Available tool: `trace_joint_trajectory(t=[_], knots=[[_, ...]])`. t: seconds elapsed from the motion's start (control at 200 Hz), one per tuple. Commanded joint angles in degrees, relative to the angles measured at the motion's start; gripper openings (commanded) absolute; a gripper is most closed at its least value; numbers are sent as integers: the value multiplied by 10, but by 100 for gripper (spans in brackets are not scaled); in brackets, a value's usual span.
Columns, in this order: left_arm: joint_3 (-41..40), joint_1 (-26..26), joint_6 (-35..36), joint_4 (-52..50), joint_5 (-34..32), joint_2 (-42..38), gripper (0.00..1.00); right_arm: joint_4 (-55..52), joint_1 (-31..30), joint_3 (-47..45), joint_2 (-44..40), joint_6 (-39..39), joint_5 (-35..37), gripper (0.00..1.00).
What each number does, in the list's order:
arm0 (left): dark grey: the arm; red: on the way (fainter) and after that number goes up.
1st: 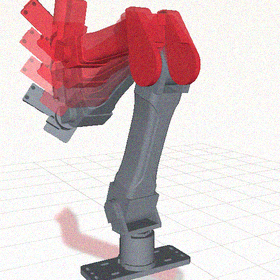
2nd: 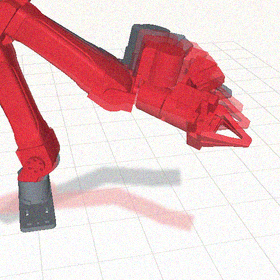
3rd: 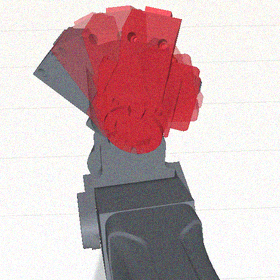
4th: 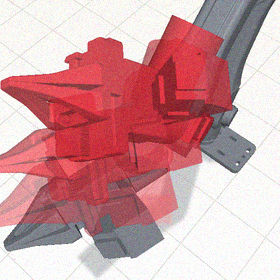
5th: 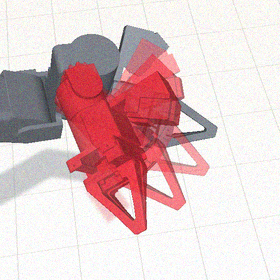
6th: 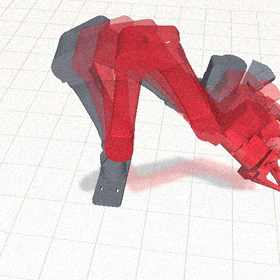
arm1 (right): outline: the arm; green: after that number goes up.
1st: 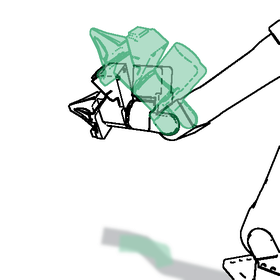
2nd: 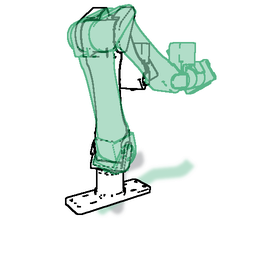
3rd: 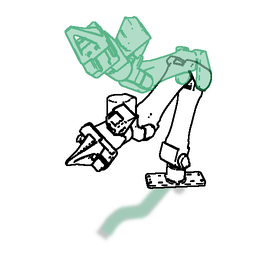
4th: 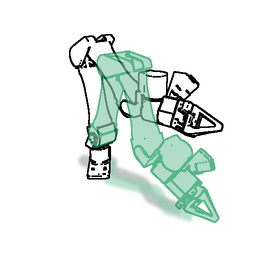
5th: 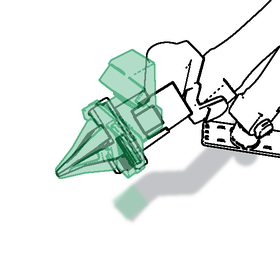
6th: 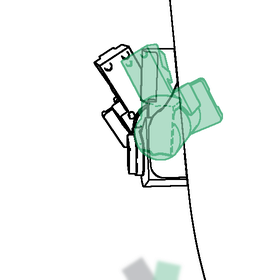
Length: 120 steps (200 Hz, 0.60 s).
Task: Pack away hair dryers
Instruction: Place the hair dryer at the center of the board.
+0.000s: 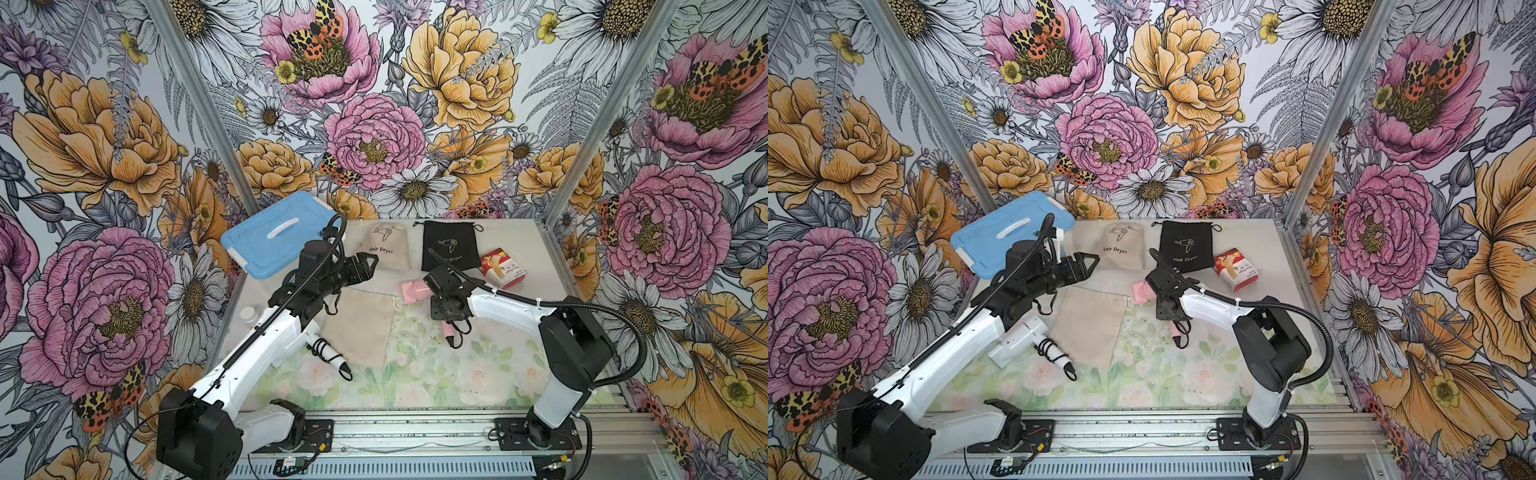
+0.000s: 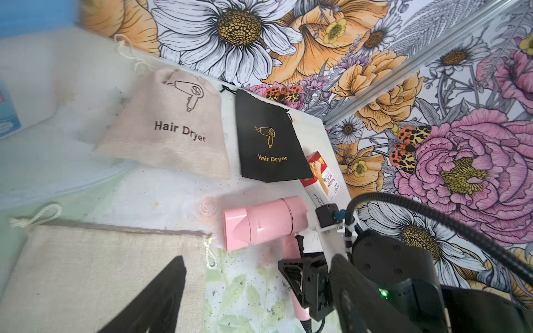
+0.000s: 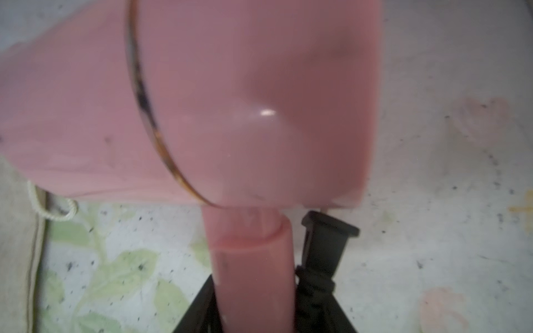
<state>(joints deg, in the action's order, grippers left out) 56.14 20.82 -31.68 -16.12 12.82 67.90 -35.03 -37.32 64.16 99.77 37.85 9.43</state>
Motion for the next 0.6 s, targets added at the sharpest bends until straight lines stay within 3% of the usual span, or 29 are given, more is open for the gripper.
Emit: trace_joint_trajectory(t=[0.0, 0.3, 0.595], knots=[[-4, -8, -9, -15, -12, -10, 79, 56, 2, -18, -13, -74, -37, 13], [-9, 0, -11, -15, -20, 6, 79, 97, 13, -58, 3, -122, -70, 27], [-8, 7, 6, -22, -31, 26, 79, 118, 12, -98, -58, -158, -45, 63]])
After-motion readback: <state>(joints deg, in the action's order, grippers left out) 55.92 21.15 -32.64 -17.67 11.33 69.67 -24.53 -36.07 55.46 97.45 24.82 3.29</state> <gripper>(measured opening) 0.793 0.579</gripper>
